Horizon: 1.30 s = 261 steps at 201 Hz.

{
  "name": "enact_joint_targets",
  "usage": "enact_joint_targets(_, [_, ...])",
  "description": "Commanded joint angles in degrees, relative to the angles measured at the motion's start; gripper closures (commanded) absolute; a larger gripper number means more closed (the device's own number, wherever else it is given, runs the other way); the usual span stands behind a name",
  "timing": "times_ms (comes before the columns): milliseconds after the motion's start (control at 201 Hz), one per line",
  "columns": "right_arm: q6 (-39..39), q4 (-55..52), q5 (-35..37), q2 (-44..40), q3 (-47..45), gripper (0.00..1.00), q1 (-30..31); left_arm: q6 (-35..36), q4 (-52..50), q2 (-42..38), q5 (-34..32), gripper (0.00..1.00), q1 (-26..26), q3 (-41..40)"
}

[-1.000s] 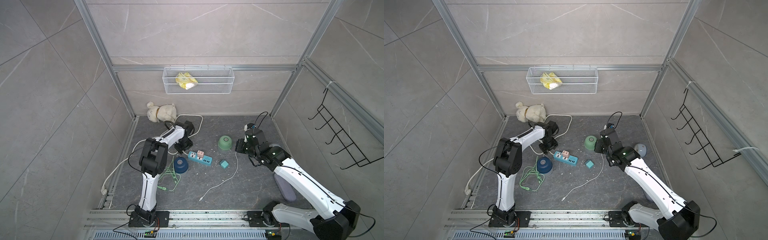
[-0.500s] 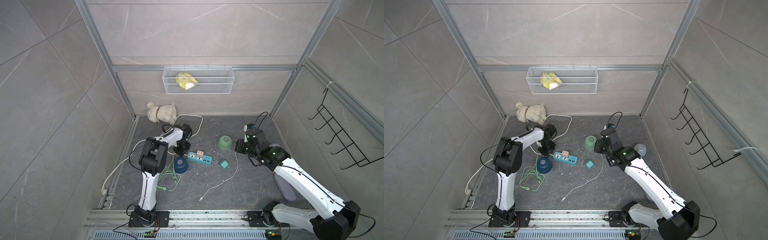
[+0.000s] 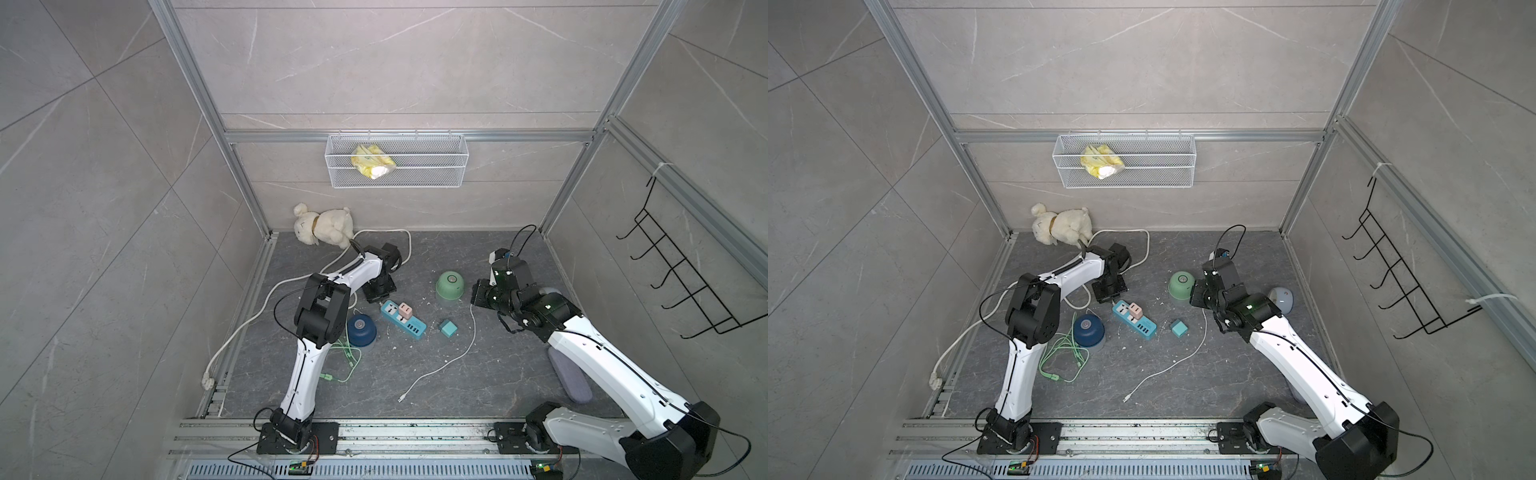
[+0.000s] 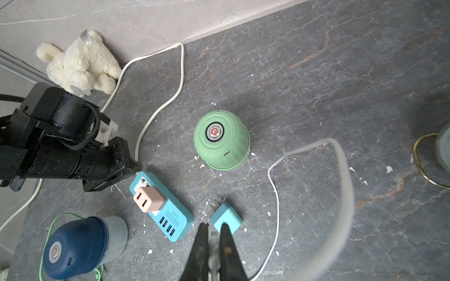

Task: Charge the cordless meat grinders
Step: Adjust the socket at the center of the board.

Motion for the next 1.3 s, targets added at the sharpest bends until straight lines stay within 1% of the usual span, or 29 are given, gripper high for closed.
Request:
enact_joint_targets(0, [-1.0, -1.9, -0.4, -1.2, 0.5, 1.0, -0.3, 16.1, 0.8, 1.2, -1.4, 1.0, -3.0, 2.5])
enact_joint_targets(85, [-2.0, -1.4, -1.3, -1.6, 0.0, 1.0, -0.4, 23.4, 2.3, 1.7, -0.8, 1.0, -4.9, 3.5])
enact_joint_targets(169, [-3.1, -0.1, -2.8, -2.3, -1.0, 1.0, -0.5, 29.2, 2.9, 2.3, 1.2, 1.0, -6.0, 5.1])
enact_joint_targets(249, [-4.2, 1.5, -4.7, -3.0, -2.3, 1.0, -0.6, 33.7, 4.2, 2.3, 4.1, 1.0, -6.2, 5.7])
enact_joint_targets(259, [-4.3, 1.7, -4.8, -3.1, -2.4, 1.0, -0.6, 34.2, 4.4, 3.6, 4.4, 1.0, -6.2, 5.7])
enact_joint_targets(294, [-4.8, 2.6, -5.5, -3.6, -3.1, 1.0, -0.6, 36.1, 5.2, 4.1, 5.3, 1.0, -6.2, 5.7])
enact_joint_targets(443, [-6.7, 5.4, -7.2, -5.0, -5.2, 1.0, -0.6, 46.5, 7.7, 4.8, 10.5, 1.0, -6.3, 6.5])
enact_joint_targets(523, [-7.6, 5.7, -7.8, -5.2, -5.2, 1.0, -0.6, 53.5, 6.8, 5.6, 13.3, 1.0, -6.3, 7.6])
enact_joint_targets(658, [-8.9, 5.9, -8.6, -5.4, -5.2, 1.0, -0.6, 63.7, 3.0, 6.6, 15.3, 1.0, -6.3, 9.7])
enact_joint_targets(782, [-10.5, 7.1, -10.2, -5.5, -5.9, 1.0, -0.7, 69.4, 1.1, 6.2, 16.4, 1.0, -6.2, 9.6])
enact_joint_targets(827, [-11.3, 8.2, -11.2, -5.5, -6.4, 1.0, -0.5, 70.9, 0.5, 5.9, 17.8, 1.0, -6.2, 9.2])
enact_joint_targets(887, [-13.5, 11.5, -13.8, -5.8, -8.2, 1.0, -0.5, 72.3, 0.5, 5.6, 18.8, 1.0, -6.3, 8.5])
enact_joint_targets(927, [-15.9, 14.8, -16.8, -6.1, -10.0, 1.0, -0.6, 72.9, 0.9, 5.5, 18.9, 1.0, -6.2, 8.3])
enact_joint_targets(1036, [-22.5, 25.9, -24.2, -6.7, -15.8, 1.0, -0.6, 73.4, 2.7, 5.0, 18.8, 0.88, -6.3, 8.2])
enact_joint_targets(1126, [-27.6, 31.8, -28.5, -5.5, -17.4, 1.0, -0.6, 72.9, 4.7, 4.0, 19.5, 0.78, -6.2, 8.1])
enact_joint_targets(1205, [-32.0, 33.4, -33.3, -3.0, -16.3, 1.0, -0.5, 72.4, 6.6, 3.2, 20.8, 0.68, -6.1, 7.3])
enact_joint_targets(1225, [-33.6, 33.3, -35.3, -2.1, -15.9, 1.0, -0.6, 72.2, 7.3, 1.2, 21.1, 0.66, -6.1, 7.0])
enact_joint_targets(1295, [-39.5, 31.3, -41.2, 0.6, -13.9, 1.0, -0.6, 71.4, 9.8, -0.8, 22.7, 0.58, -6.0, 5.3])
